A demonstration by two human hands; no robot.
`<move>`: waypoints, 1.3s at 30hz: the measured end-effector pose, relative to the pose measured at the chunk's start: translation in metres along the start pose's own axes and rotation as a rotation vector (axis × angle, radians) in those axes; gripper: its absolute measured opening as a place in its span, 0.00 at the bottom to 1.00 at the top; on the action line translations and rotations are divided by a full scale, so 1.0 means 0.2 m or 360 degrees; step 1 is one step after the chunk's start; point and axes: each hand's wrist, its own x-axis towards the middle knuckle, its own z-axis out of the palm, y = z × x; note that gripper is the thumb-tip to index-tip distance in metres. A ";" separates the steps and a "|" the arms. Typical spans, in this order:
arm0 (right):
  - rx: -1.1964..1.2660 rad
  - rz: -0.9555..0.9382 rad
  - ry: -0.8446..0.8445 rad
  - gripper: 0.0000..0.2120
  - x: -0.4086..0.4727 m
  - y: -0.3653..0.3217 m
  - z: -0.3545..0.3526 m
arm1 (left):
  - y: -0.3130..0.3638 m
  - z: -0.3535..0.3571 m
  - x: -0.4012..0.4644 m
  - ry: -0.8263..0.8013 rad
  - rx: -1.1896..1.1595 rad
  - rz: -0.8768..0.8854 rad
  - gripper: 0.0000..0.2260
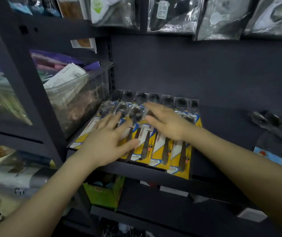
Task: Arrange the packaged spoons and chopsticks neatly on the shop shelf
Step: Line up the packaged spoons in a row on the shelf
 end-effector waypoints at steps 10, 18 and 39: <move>0.0566 0.0816 0.0311 0.09 -0.26 0.39 -0.17 | 0.35 0.09 0.06 -0.0238 0.0057 0.0898 0.37; 0.0807 0.0960 0.0400 0.08 -0.22 0.48 -0.22 | 0.45 0.11 0.05 -0.0176 0.0023 0.0752 0.39; -0.0087 0.0688 0.0518 0.19 -0.19 0.36 -0.14 | 0.44 0.10 0.02 -0.0176 -0.0156 0.0370 0.41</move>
